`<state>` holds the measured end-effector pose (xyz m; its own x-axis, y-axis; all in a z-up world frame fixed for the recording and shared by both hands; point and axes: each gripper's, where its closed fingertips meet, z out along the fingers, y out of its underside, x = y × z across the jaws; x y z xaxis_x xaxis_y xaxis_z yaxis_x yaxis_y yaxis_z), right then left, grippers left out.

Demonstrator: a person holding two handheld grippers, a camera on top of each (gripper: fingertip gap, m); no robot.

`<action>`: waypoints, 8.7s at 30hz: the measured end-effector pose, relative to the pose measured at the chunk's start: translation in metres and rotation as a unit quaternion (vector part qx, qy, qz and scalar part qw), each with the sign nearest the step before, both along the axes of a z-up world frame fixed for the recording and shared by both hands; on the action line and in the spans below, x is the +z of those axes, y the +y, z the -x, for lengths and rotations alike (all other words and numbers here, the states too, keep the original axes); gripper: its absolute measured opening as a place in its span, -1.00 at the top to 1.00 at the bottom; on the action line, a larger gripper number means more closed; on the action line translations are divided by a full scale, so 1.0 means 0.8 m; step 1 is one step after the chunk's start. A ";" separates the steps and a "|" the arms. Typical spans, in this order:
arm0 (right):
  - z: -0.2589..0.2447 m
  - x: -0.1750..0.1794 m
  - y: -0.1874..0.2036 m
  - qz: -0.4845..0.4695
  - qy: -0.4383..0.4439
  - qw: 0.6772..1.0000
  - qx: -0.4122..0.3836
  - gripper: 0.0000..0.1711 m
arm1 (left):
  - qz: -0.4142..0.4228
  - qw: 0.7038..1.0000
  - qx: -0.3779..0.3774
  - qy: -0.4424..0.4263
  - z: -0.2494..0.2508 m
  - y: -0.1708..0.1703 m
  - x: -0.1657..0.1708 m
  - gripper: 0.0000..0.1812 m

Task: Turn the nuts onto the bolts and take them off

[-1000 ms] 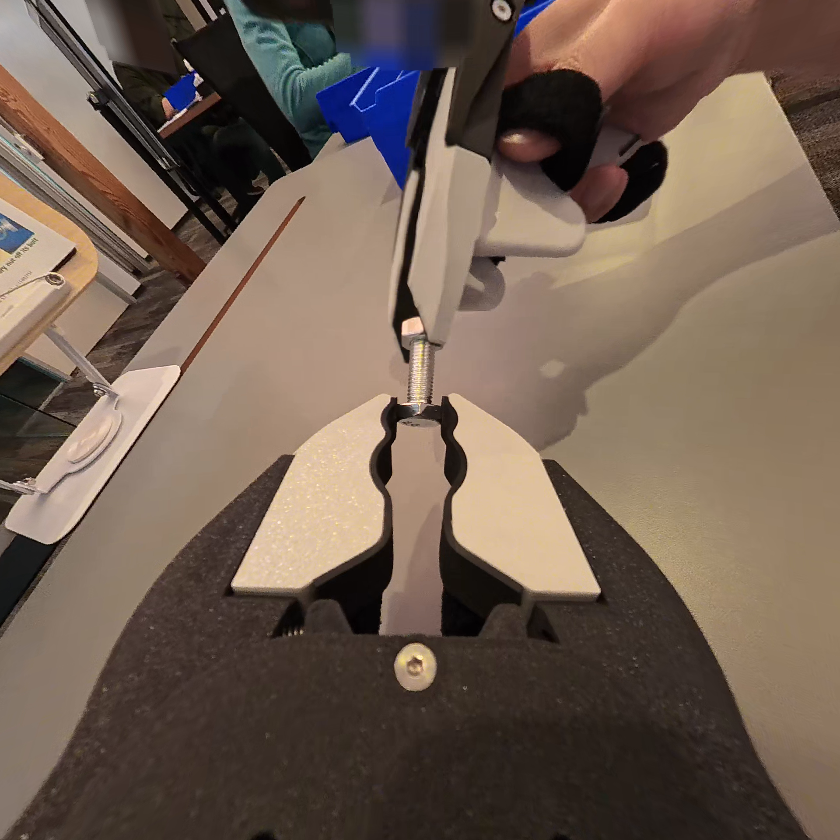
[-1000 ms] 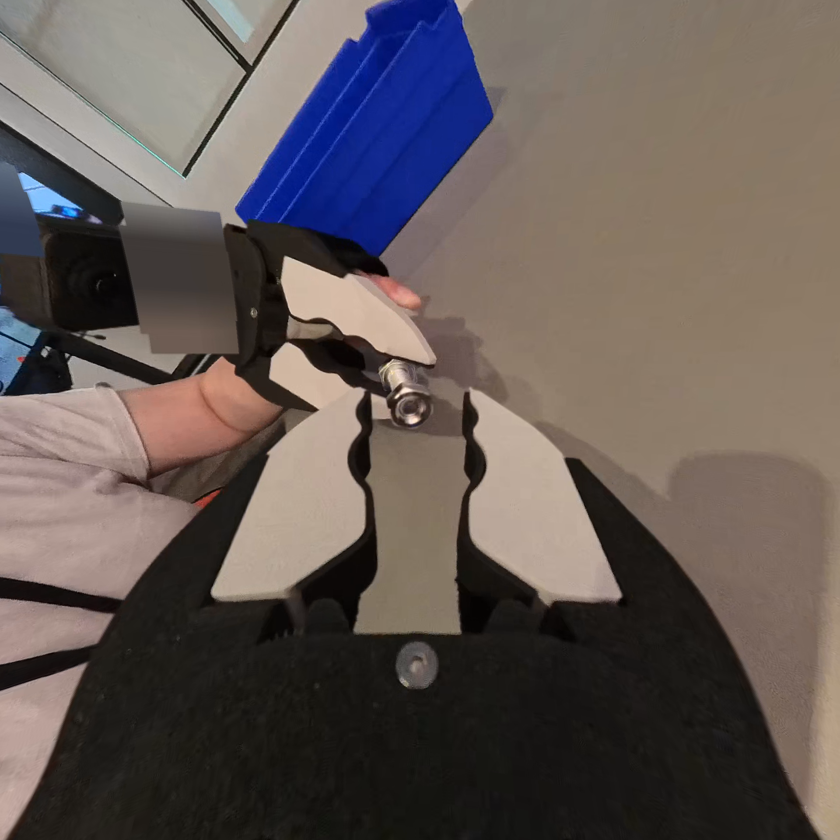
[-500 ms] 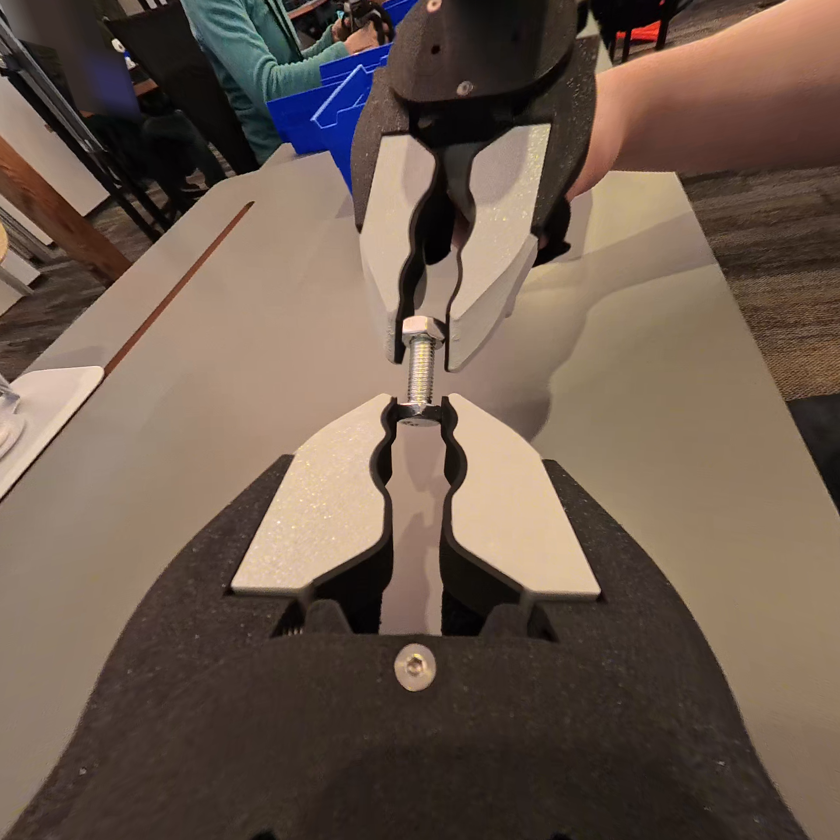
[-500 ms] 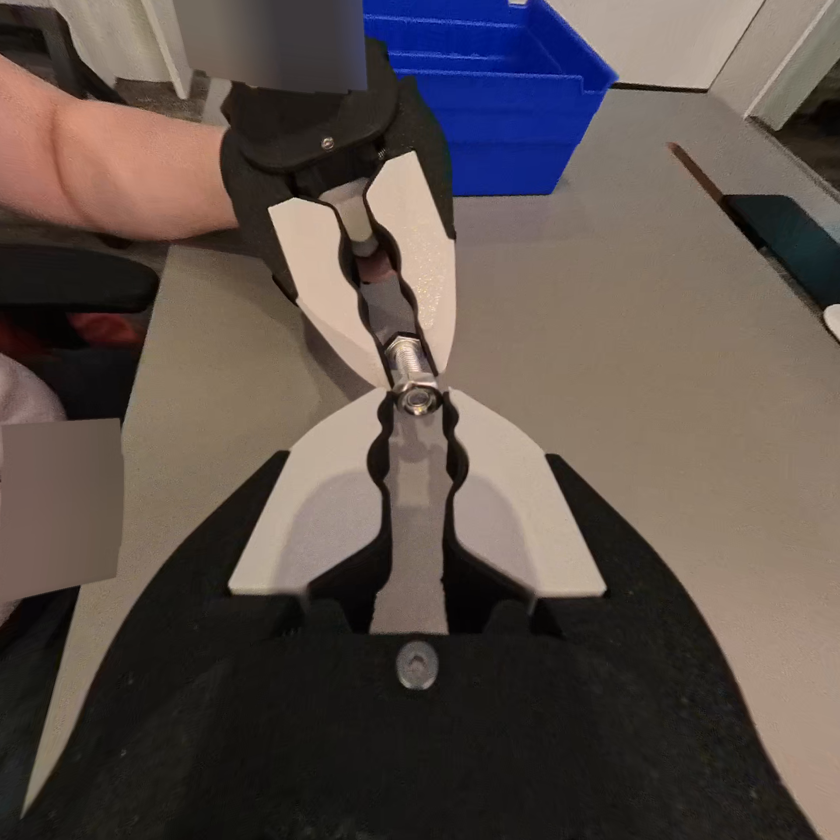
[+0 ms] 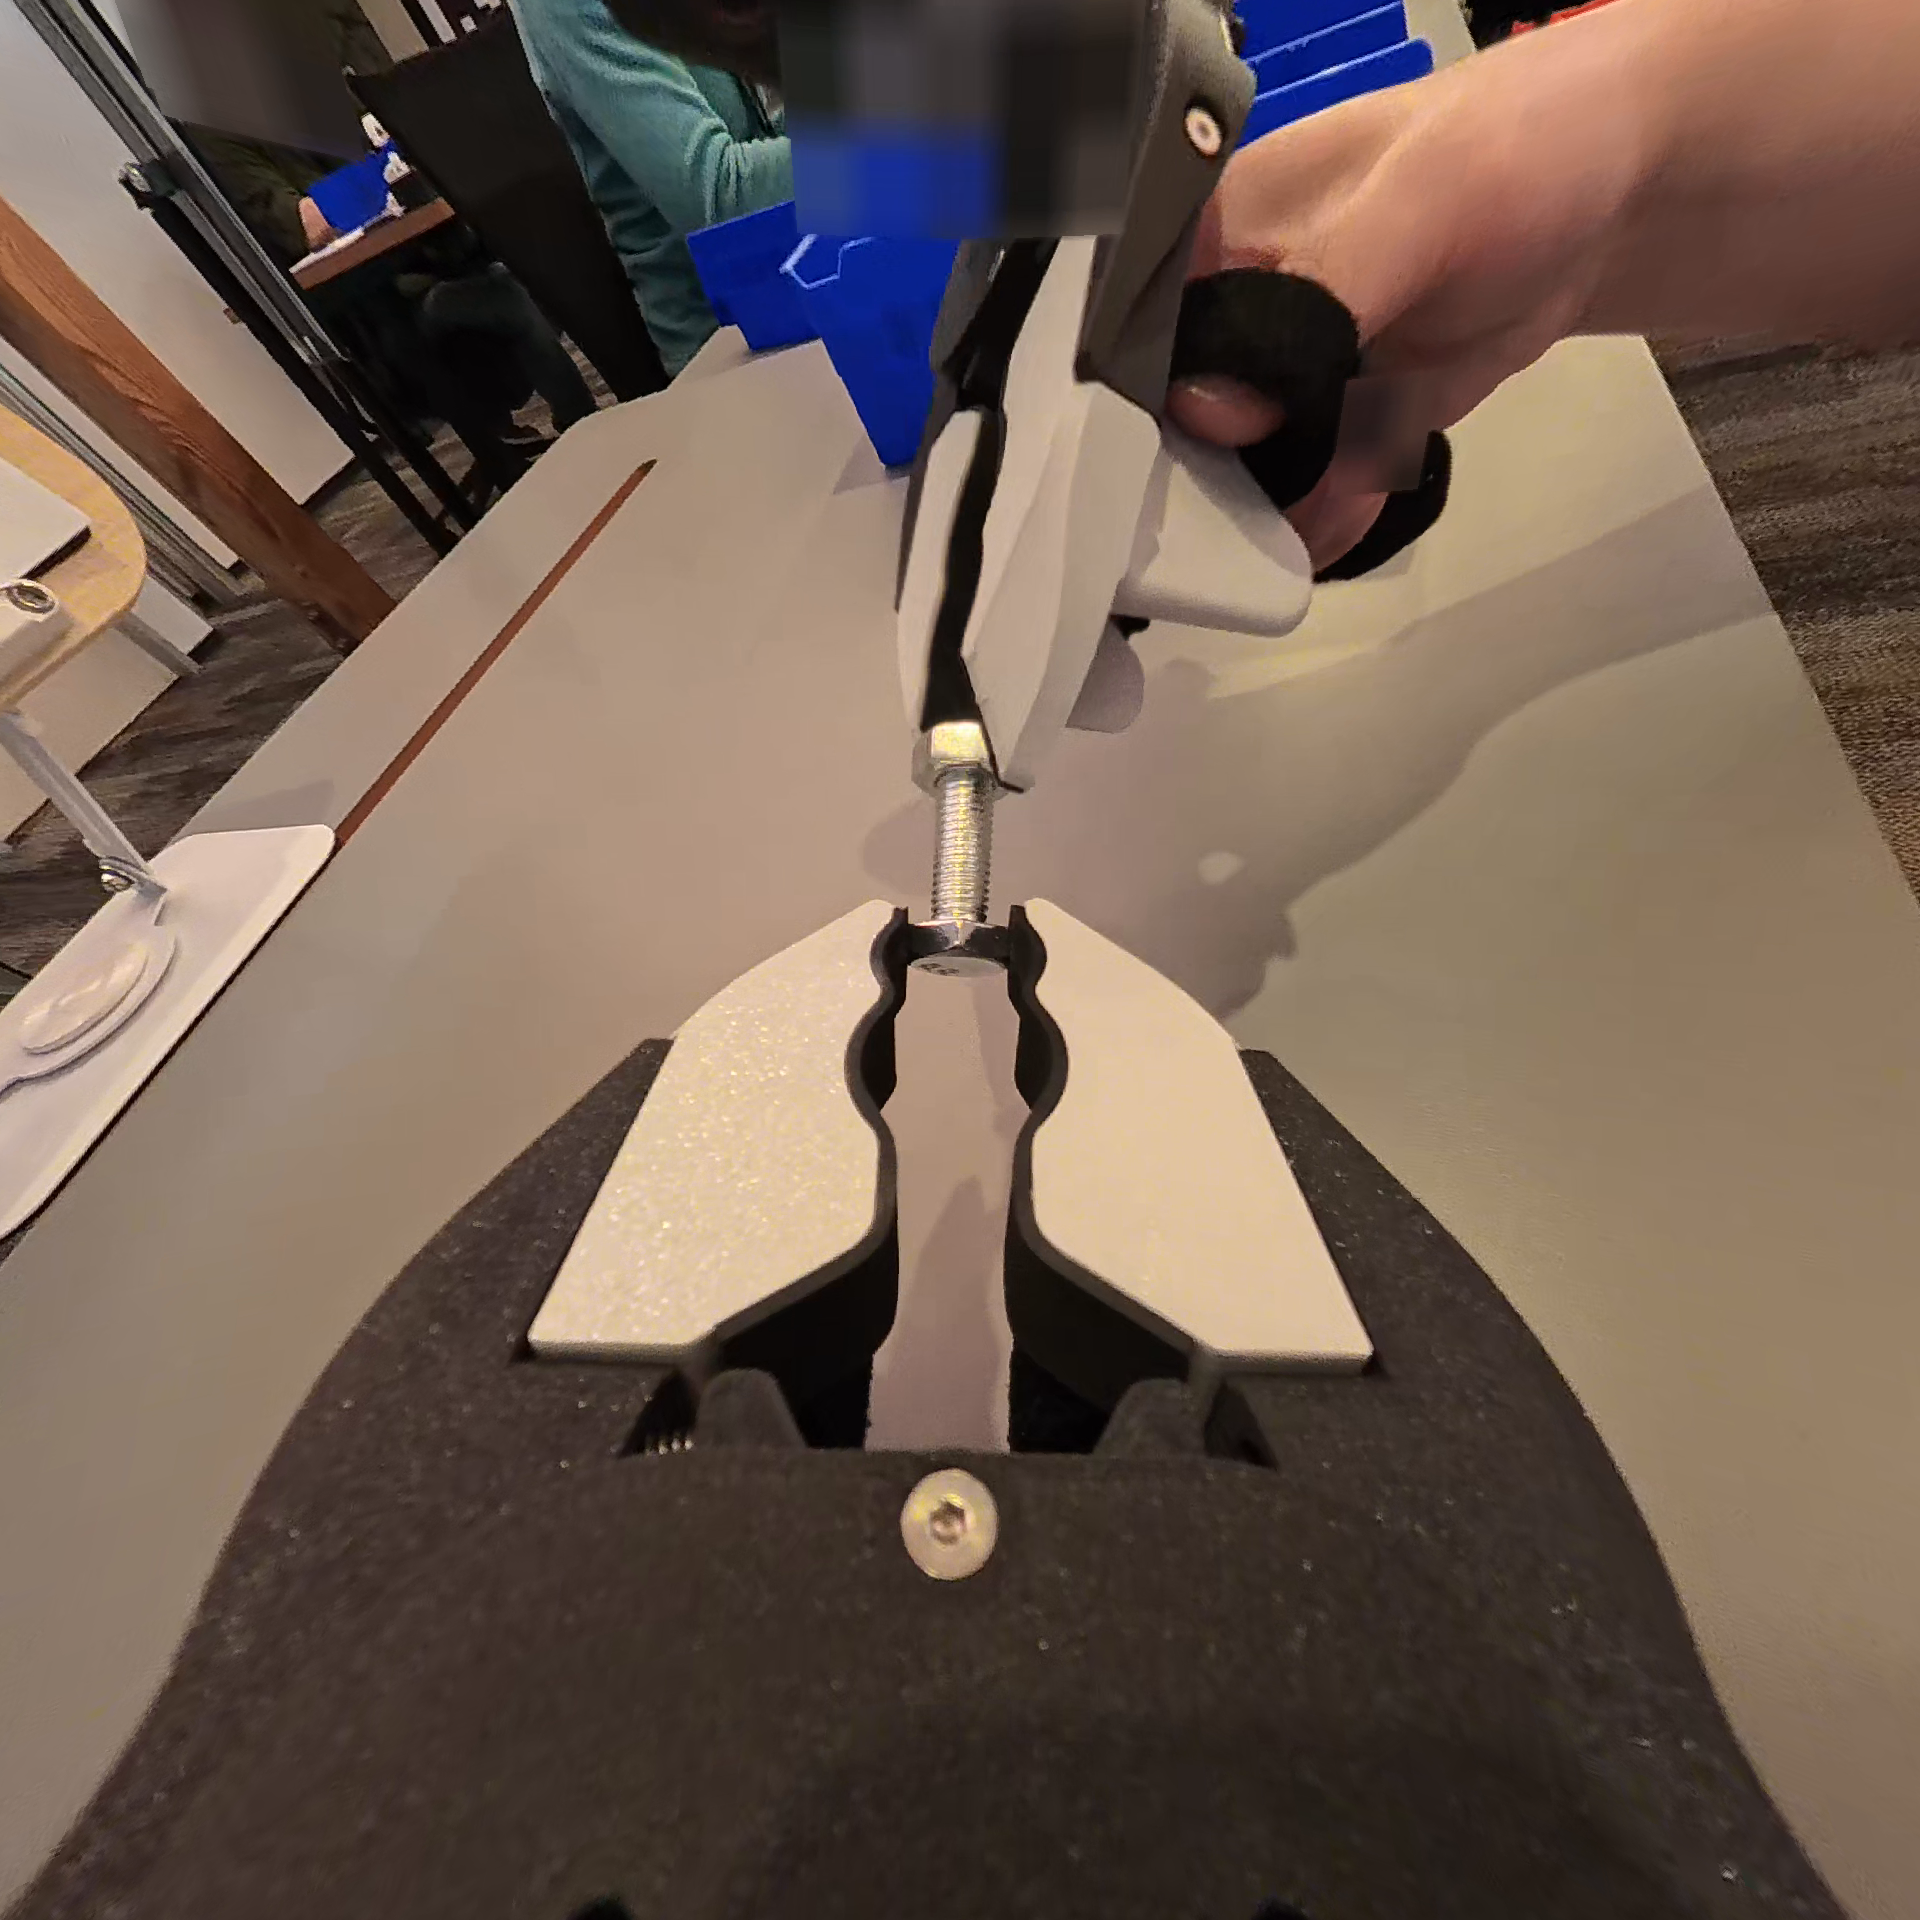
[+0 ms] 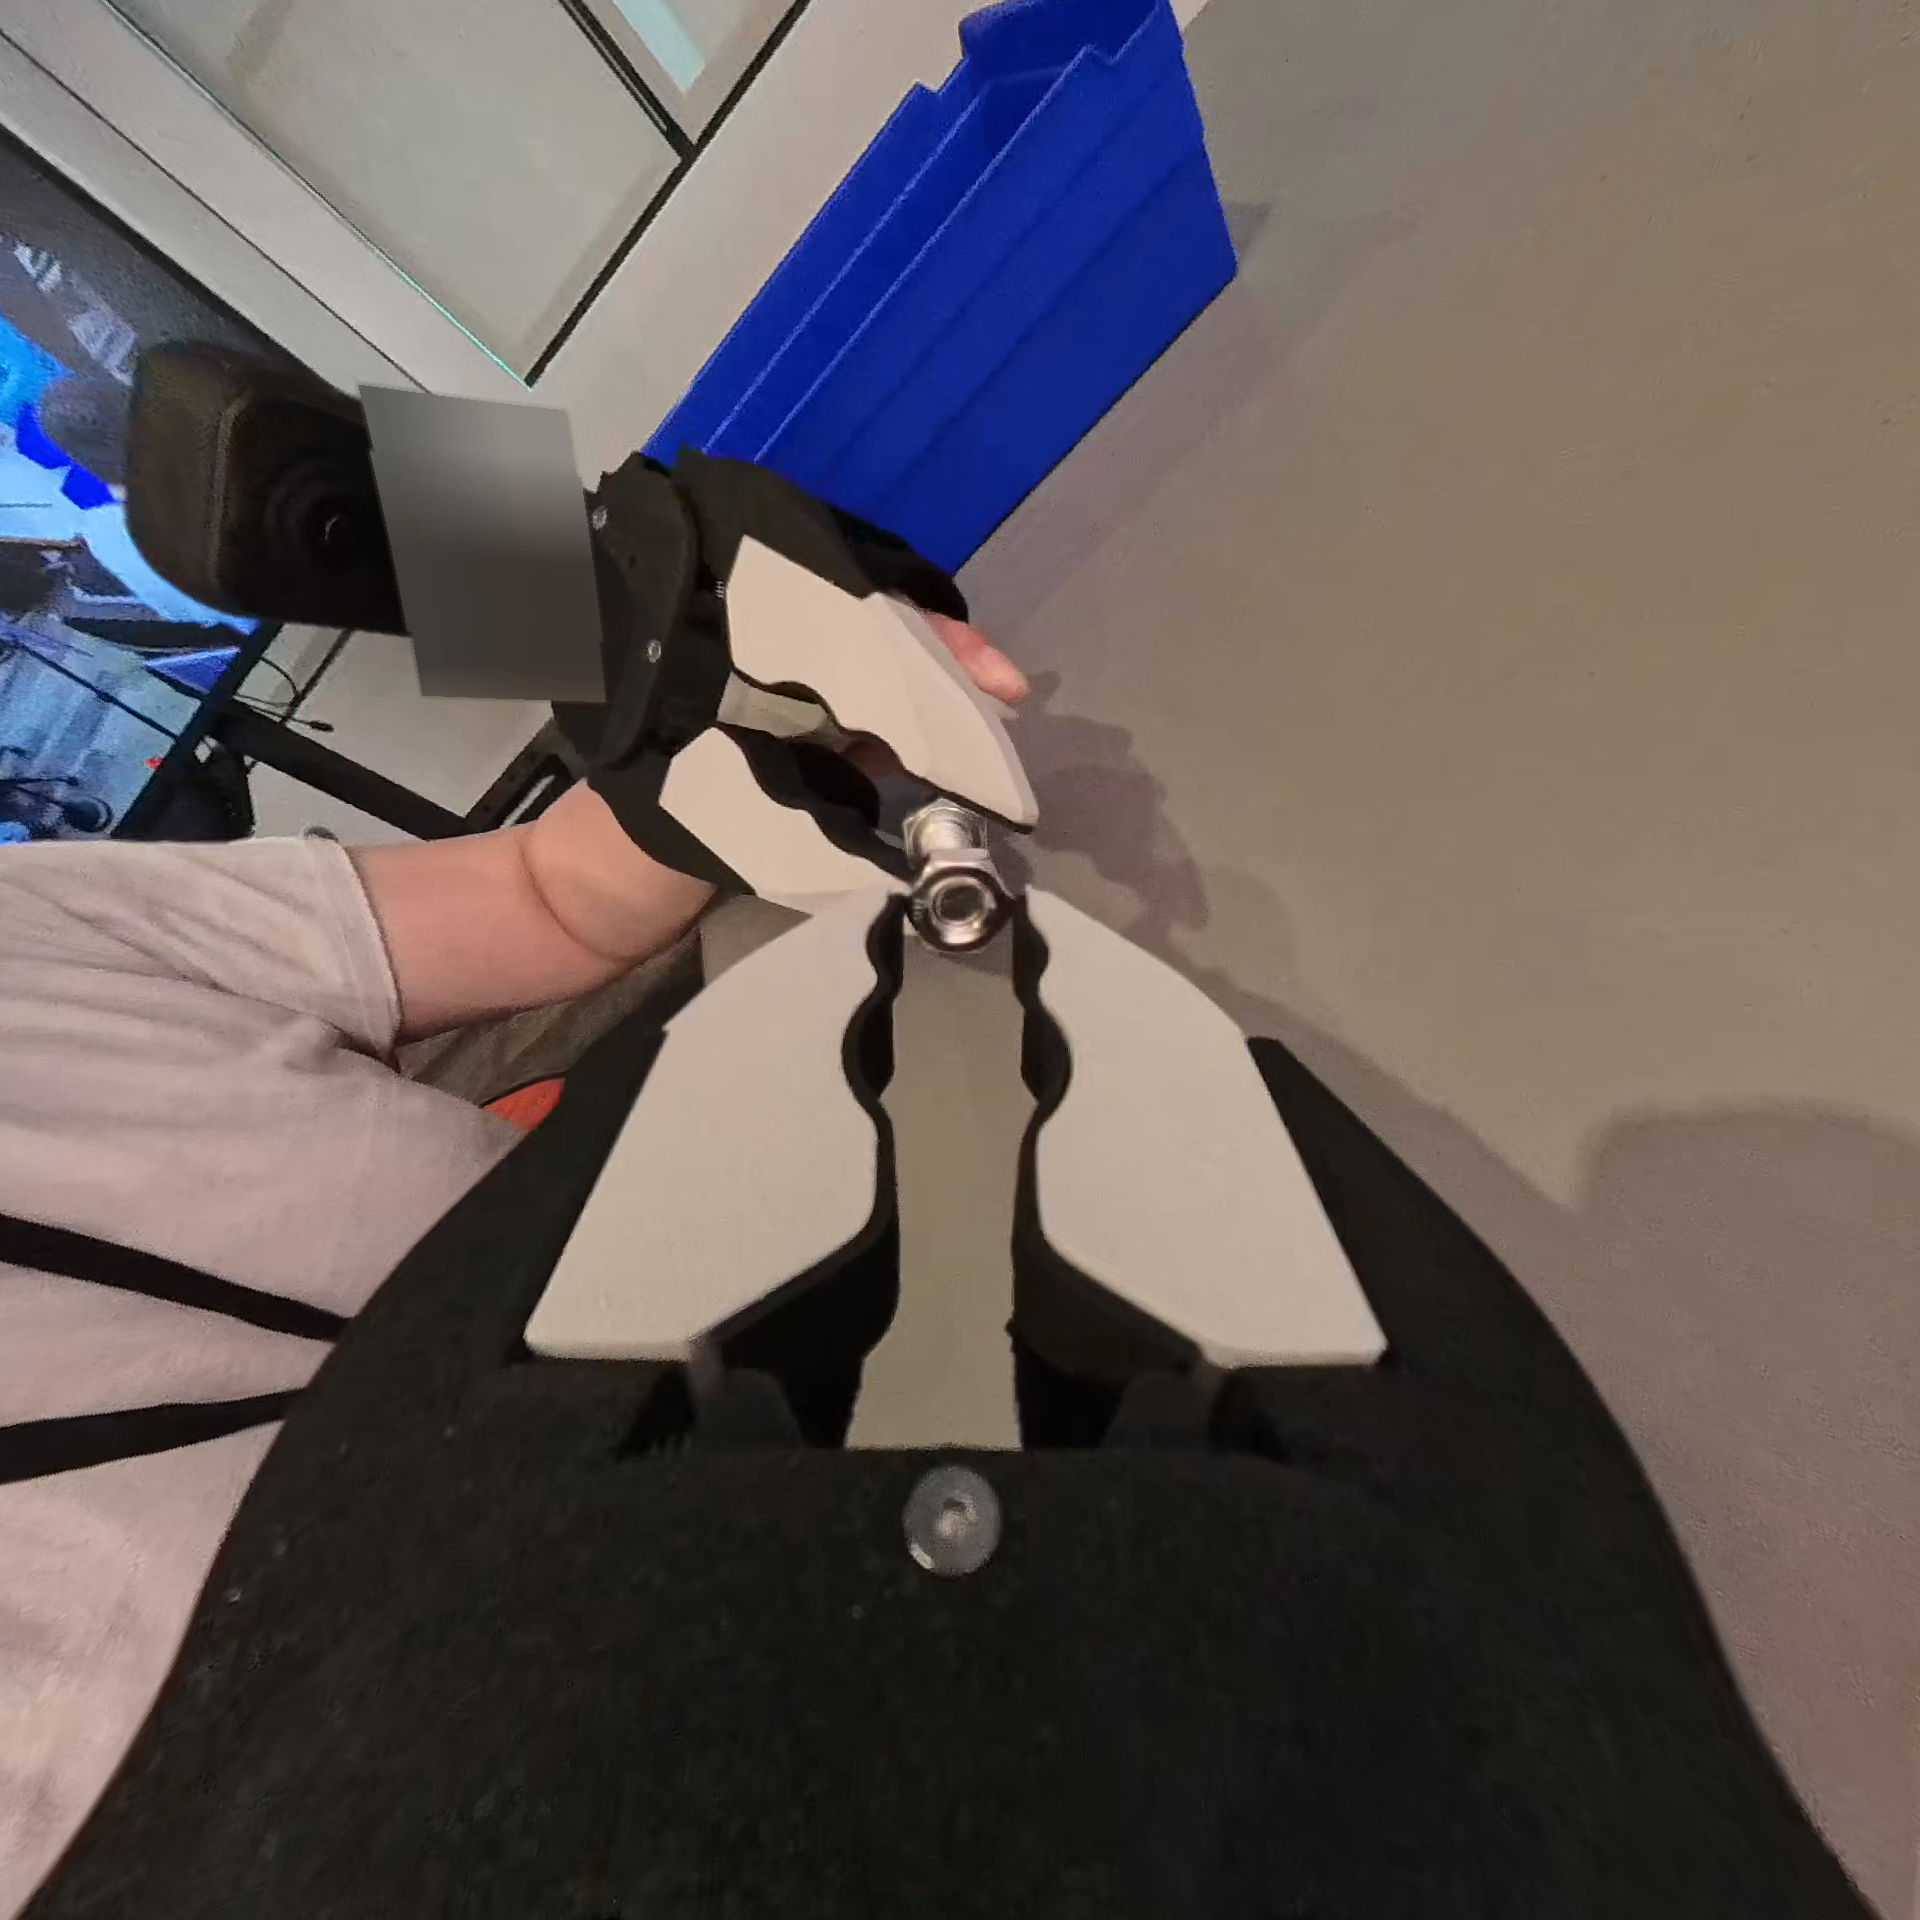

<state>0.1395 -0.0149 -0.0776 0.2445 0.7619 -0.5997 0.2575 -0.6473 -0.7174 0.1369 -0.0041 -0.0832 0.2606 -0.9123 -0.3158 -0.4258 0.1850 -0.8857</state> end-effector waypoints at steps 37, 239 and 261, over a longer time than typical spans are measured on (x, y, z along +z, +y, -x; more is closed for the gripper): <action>-0.006 -0.003 -0.008 -0.234 -0.035 0.965 0.111 0.81 | 0.051 0.998 -0.047 0.009 -0.002 -0.016 -0.008 0.80; -0.004 0.031 -0.002 0.102 0.090 0.990 -0.027 0.62 | 0.032 0.995 -0.063 -0.073 0.005 -0.022 0.036 0.80; -0.003 0.054 -0.003 -0.009 0.132 0.991 -0.002 0.54 | 0.092 0.987 -0.088 -0.103 0.011 -0.027 0.045 0.80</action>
